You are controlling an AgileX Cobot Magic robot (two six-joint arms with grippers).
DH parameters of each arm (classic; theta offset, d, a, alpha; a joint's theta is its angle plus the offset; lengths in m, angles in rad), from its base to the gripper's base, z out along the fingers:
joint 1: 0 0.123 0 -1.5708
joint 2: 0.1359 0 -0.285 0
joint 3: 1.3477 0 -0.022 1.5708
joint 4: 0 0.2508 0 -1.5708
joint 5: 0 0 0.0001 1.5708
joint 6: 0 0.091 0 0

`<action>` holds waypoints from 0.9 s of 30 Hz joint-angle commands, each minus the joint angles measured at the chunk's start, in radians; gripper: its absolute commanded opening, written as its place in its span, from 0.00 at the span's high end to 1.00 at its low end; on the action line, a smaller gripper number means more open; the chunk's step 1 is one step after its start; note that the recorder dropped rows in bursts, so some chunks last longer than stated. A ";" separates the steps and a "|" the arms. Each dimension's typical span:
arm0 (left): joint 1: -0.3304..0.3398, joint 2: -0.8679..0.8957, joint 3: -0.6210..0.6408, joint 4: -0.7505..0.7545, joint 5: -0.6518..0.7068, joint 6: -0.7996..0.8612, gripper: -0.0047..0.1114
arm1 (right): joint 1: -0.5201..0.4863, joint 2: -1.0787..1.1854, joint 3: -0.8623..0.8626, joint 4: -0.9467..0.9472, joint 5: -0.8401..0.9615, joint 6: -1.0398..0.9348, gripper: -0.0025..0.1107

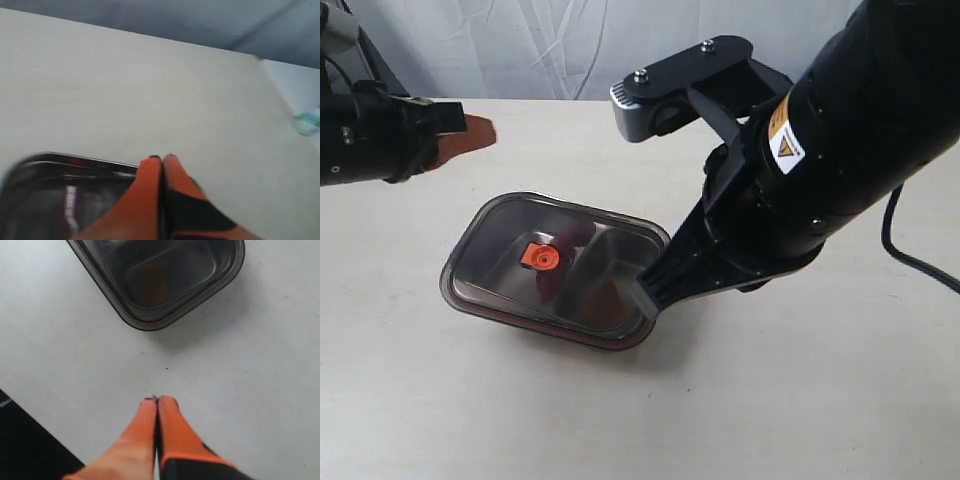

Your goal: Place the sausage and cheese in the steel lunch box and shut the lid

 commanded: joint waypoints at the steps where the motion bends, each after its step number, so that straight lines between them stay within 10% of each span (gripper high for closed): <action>1: 0.006 0.001 0.005 0.181 0.281 -0.117 0.96 | -0.005 0.000 0.002 -0.013 -0.025 -0.007 0.98; 11: 0.006 0.007 0.005 0.985 0.140 -0.593 0.96 | -0.005 0.022 0.002 0.047 0.004 -0.017 0.98; 27: 0.006 0.020 0.005 1.404 0.152 -1.042 0.96 | -0.005 0.296 0.002 0.290 0.065 -0.198 0.98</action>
